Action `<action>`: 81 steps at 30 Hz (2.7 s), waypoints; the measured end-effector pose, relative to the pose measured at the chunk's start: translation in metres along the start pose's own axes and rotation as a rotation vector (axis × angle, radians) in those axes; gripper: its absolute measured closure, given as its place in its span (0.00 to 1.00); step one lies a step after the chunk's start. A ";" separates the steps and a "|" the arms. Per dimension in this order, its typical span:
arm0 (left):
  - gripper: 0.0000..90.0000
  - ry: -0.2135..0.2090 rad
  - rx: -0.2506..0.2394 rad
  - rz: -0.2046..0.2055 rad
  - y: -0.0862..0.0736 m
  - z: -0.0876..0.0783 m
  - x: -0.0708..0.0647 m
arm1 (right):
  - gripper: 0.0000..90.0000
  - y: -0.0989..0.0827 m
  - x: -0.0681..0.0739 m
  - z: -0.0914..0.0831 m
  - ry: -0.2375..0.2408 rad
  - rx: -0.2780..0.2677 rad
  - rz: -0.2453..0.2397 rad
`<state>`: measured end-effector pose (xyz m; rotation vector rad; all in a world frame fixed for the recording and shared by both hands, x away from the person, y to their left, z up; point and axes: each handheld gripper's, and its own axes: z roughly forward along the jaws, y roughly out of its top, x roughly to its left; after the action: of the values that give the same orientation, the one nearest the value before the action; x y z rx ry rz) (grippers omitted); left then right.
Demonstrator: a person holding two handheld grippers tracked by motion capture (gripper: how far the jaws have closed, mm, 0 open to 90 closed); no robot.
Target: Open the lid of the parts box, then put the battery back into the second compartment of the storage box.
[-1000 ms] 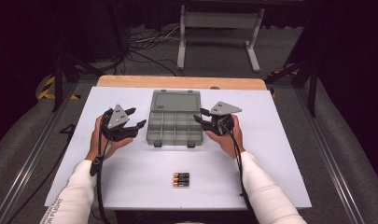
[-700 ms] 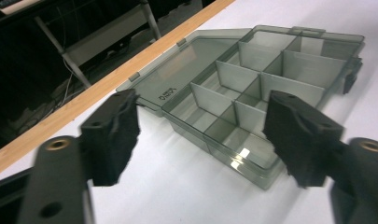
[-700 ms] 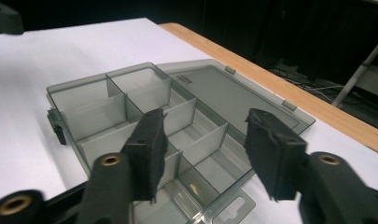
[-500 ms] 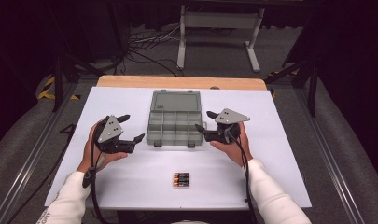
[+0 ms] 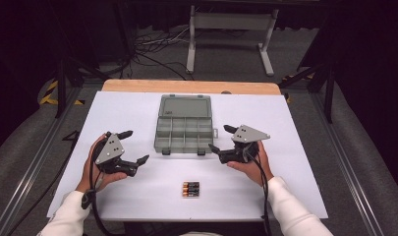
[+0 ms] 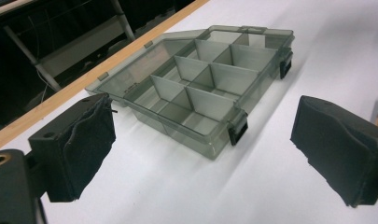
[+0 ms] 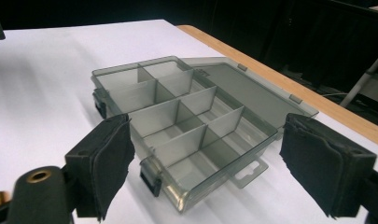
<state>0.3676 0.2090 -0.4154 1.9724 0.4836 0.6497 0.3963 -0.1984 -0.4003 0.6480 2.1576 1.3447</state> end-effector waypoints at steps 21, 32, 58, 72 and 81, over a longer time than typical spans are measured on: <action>0.05 -0.084 0.055 -0.077 -0.049 -0.026 -0.031 | 0.22 -0.031 0.030 -0.010 0.114 0.100 -0.013; 0.05 -0.122 0.058 -0.091 -0.056 -0.032 -0.036 | 0.23 -0.035 0.042 -0.005 0.187 0.147 -0.036; 0.05 -0.120 0.071 -0.095 -0.062 -0.033 -0.030 | 0.41 -0.013 0.074 0.044 0.405 0.332 -0.131; 0.05 -0.125 0.060 -0.090 -0.059 -0.035 -0.032 | 0.46 -0.016 0.070 0.046 0.421 0.357 -0.119; 0.05 -0.123 0.056 -0.105 -0.059 -0.035 -0.032 | 0.57 -0.018 0.069 0.049 0.444 0.379 -0.105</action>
<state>0.3172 0.2406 -0.4618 2.0115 0.5304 0.4506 0.3734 -0.1288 -0.4468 0.3847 2.8021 1.1075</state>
